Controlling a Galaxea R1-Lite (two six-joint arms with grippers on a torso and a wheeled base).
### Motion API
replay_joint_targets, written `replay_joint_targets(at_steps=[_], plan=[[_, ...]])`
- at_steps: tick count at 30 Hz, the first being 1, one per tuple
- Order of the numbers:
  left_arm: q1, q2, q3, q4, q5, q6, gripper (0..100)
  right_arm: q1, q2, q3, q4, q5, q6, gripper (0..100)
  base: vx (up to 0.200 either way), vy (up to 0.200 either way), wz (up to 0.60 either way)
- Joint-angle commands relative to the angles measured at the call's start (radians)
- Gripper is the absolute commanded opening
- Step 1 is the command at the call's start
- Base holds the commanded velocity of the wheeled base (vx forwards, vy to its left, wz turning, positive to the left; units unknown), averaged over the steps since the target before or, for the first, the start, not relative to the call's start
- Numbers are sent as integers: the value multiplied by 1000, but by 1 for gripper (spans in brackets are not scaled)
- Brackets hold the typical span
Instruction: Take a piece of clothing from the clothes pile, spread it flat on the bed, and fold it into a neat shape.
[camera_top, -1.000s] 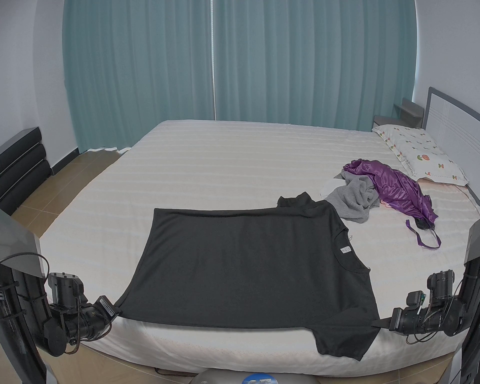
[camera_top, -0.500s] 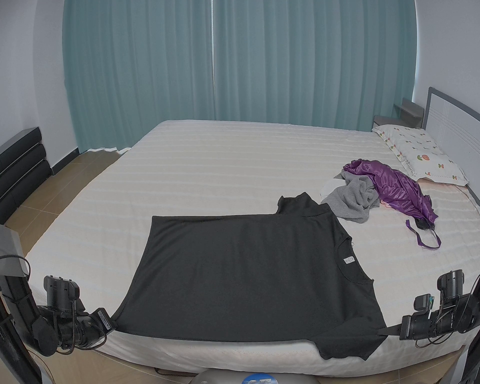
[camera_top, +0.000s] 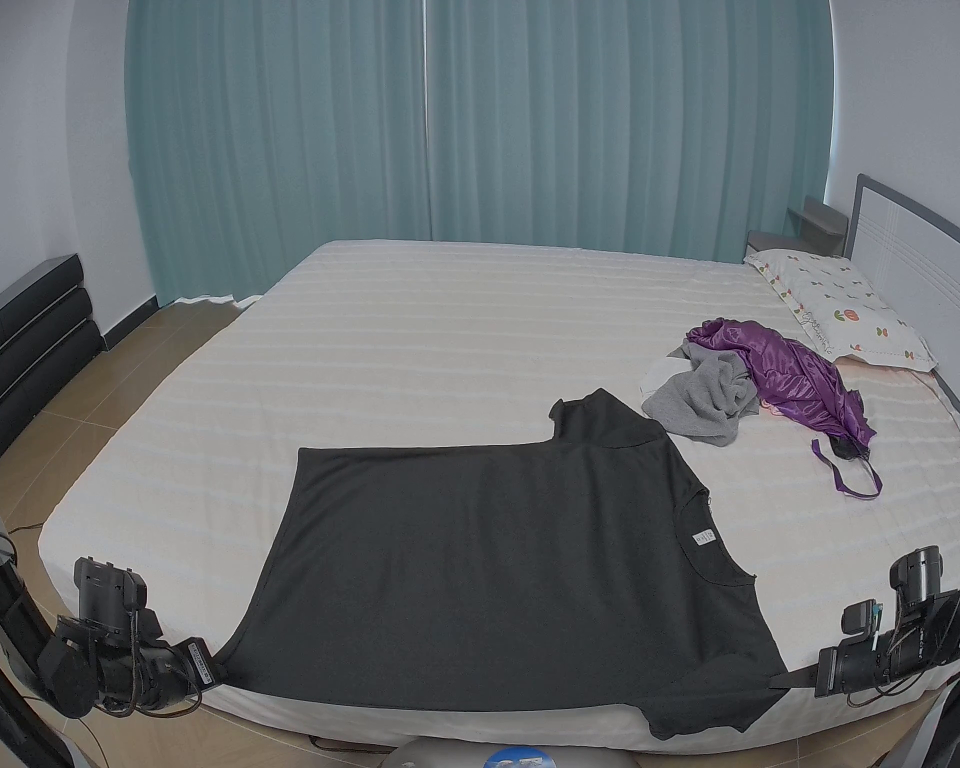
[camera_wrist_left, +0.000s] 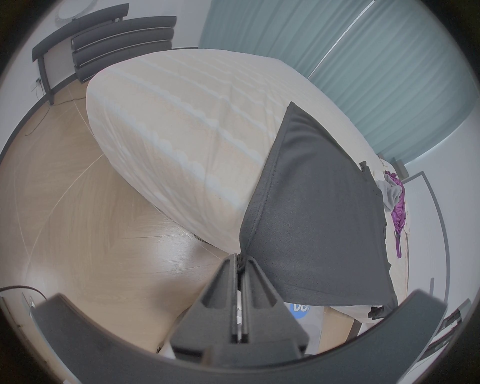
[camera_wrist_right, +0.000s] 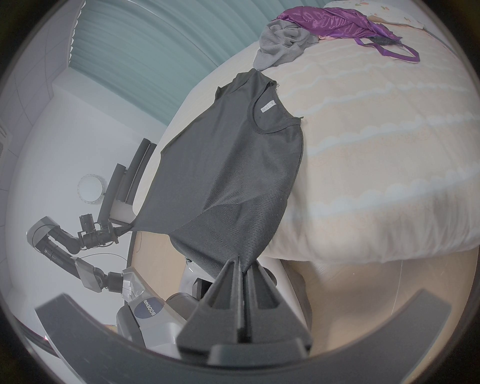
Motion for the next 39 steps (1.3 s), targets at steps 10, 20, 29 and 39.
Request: replay_joint_targets(at_steps=[10,20,29,39], plan=[[-81,-93,18,118,80,27,0,5,-177,18,130,-15,-4,0,0,0,0],[-130,-77,2,112,149,16,0,4,-215,18,150,-29,-6,0,0,0,0],[-125,-67,-156,121,151,-44,0,4,-112,-119,153,-26,8,0,0,0,0],[-102,12,-269,120,186,-98,0,12,-8,-298,149,-26,77,0,0,0,0]])
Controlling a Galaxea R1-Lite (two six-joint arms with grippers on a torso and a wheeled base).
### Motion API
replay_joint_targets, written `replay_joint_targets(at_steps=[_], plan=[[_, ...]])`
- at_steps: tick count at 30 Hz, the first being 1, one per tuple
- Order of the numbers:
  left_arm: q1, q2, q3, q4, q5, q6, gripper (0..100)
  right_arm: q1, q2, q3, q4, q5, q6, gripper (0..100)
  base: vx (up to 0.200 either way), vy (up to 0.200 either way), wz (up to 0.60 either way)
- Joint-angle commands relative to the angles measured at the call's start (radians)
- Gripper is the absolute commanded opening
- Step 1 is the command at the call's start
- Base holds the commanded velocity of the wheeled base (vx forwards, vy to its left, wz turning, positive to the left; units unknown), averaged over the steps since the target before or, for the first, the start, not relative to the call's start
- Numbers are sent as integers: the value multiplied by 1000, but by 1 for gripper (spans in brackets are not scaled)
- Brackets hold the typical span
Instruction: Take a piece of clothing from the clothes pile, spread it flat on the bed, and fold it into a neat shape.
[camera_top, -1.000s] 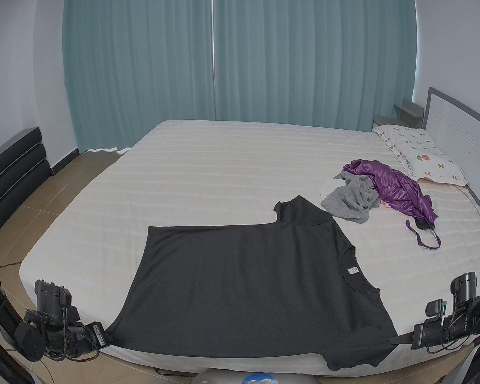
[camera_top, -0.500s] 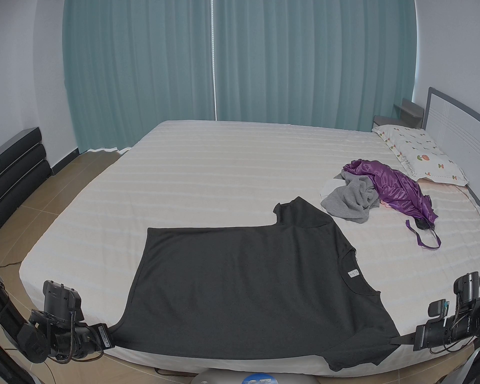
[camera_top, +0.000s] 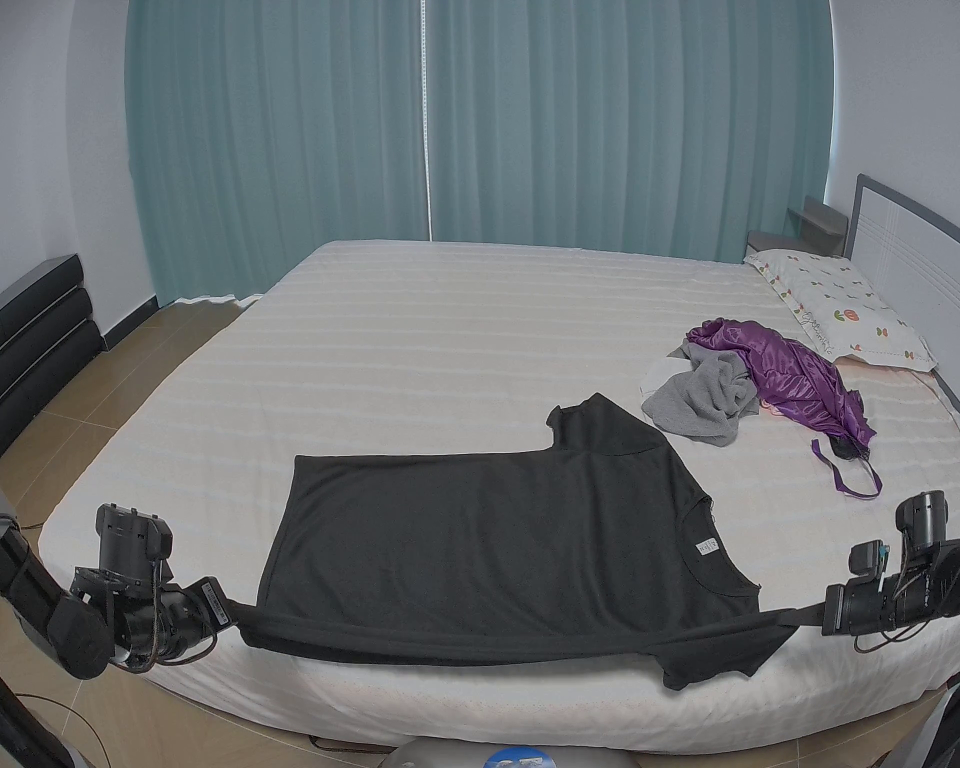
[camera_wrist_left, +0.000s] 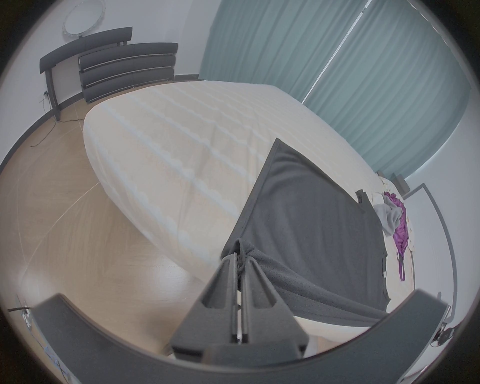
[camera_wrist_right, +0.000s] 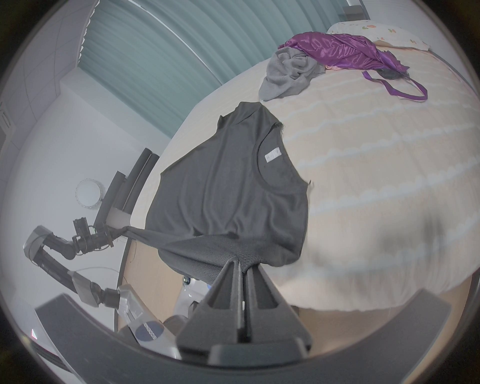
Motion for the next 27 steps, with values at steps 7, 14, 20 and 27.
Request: replay_joint_targets(at_steps=[7,14,20,27], plan=[[14,46,-107,2,8,-25,0,52,54,-110,-5,-17,74,0,0,0,0],[14,114,-143,0,7,-28,0,80,80,-161,4,-36,78,0,0,0,0],[13,172,-195,-3,7,-59,0,98,123,-225,6,-66,117,0,0,0,0],[8,213,-242,-3,5,-68,0,132,184,-294,6,-88,181,0,0,0,0]])
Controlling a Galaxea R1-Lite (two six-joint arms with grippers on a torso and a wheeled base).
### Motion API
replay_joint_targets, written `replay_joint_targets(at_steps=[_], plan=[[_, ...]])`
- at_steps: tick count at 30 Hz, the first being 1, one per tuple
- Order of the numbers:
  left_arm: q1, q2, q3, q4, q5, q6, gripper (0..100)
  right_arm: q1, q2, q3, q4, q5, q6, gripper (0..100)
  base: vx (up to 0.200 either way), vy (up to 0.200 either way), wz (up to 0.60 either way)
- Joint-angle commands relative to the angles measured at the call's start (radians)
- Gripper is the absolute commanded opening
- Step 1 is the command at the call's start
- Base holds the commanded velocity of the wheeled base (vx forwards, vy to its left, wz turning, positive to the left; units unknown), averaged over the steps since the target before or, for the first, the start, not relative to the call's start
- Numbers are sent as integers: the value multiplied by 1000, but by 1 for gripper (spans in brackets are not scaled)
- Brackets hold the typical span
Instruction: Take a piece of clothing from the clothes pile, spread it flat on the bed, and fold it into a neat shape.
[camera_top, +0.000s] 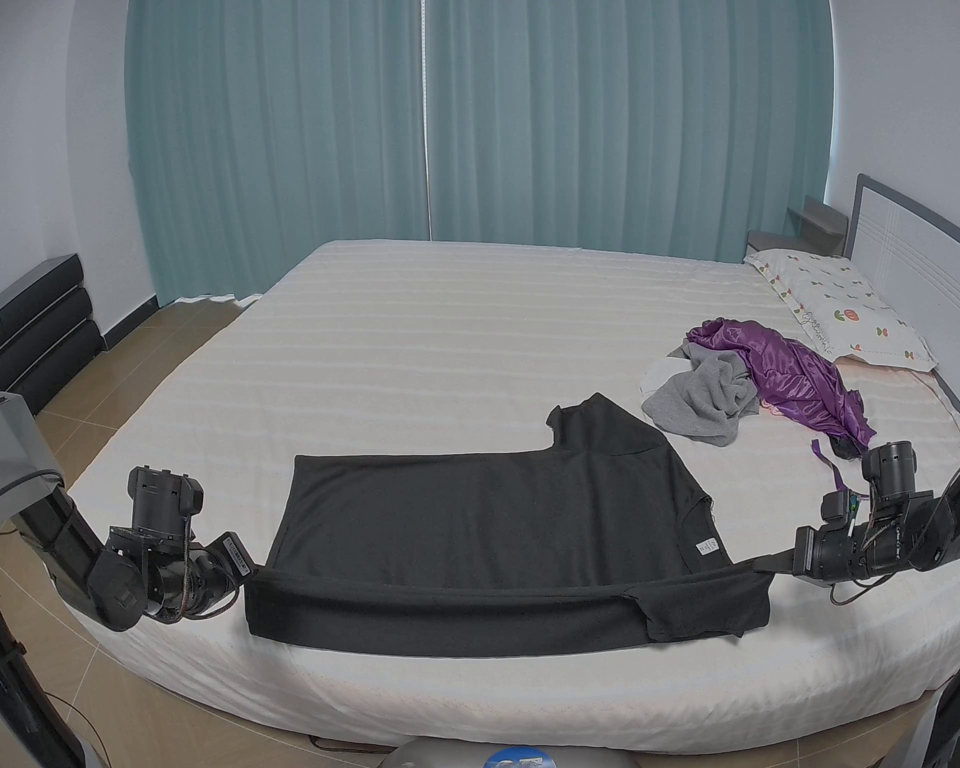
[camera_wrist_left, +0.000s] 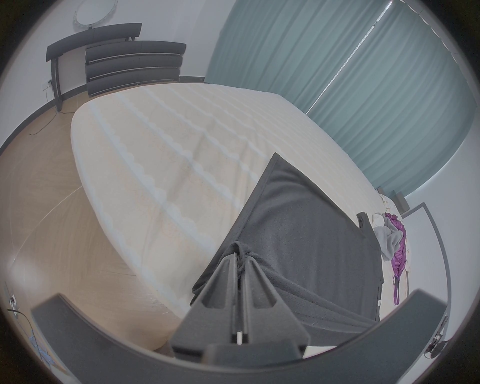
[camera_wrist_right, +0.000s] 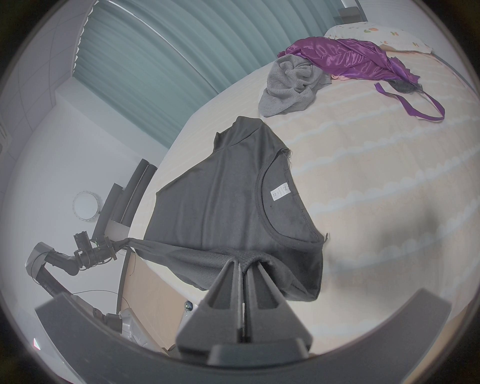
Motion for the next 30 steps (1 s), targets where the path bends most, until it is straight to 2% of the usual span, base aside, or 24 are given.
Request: replay_joint_targets(at_steps=[1,10,21,30], plan=[[-4,53,-35,-3,-1,-1,0,20,65,-49,-1,-22,11,0,0,0,0],[-2,136,-89,-6,1,0,0,22,157,-135,19,-42,14,0,0,0,0],[-4,246,-168,-7,1,-6,0,46,246,-230,41,-44,66,0,0,0,0],[-7,257,-185,-9,-1,-35,0,52,294,-296,65,-65,69,0,0,0,0]])
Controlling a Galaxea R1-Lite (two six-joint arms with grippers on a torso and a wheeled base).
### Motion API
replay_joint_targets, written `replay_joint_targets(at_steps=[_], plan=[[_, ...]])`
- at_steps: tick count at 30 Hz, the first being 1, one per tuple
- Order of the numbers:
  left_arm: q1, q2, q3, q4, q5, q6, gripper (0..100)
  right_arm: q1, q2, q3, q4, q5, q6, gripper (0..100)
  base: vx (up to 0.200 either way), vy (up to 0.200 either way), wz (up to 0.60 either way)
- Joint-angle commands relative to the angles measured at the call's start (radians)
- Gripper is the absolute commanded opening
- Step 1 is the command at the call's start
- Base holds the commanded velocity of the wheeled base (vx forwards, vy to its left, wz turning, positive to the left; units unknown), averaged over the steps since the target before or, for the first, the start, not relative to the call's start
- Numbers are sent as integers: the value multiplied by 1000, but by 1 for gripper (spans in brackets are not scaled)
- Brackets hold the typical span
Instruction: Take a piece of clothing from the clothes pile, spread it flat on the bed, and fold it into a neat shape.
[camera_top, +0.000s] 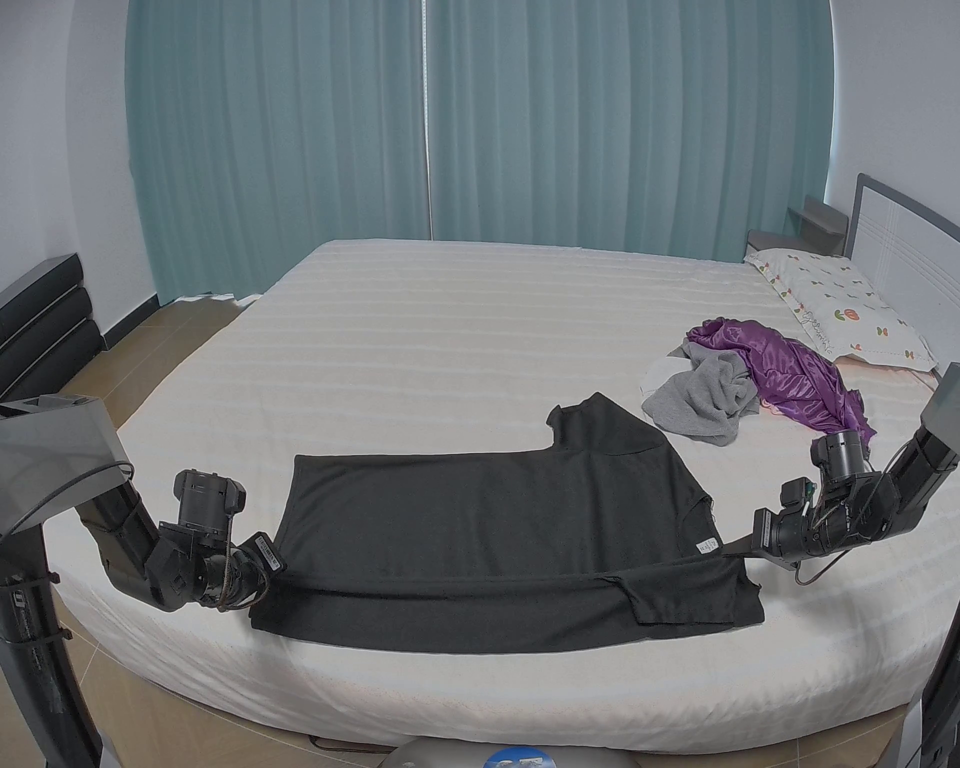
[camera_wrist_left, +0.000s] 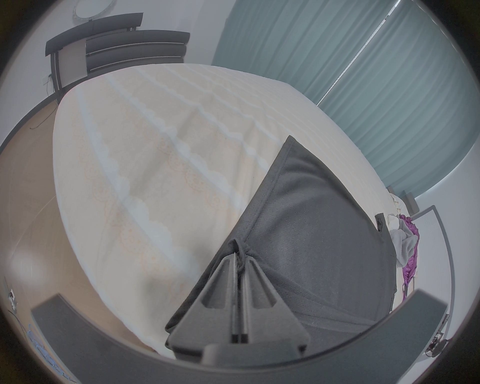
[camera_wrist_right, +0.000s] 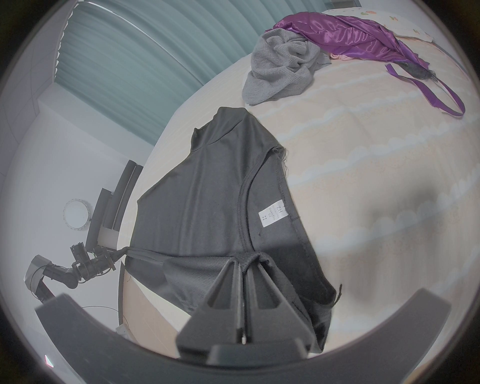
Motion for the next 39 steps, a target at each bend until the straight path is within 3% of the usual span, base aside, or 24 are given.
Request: replay_joint_targets(at_steps=[1,3,4,11,19,25,28,30,39], plan=[[-3,12,-9,-1,-2,-5,0,1,33,-26,9,-2,0,100,0,0,0],[-5,12,-9,-1,-2,-7,0,4,37,-31,13,-2,0,100,0,0,0],[-5,12,-9,-1,-2,-7,100,4,37,-31,13,-2,0,100,0,0,0],[-9,-5,-4,-1,-1,-50,100,1,-49,29,3,16,5,100,0,0,0],[5,-178,65,1,-19,-117,100,-3,-170,169,-29,53,75,100,0,0,0],[6,-261,132,1,-127,-219,100,6,-162,258,-172,55,157,100,0,0,0],[6,-261,132,1,-127,-219,100,6,-162,258,-172,55,157,100,0,0,0],[0,-252,135,1,-142,-228,100,7,-151,271,-231,56,212,100,0,-200,0],[5,-214,128,-2,-139,-225,100,20,-141,279,-231,56,218,100,0,-89,0]])
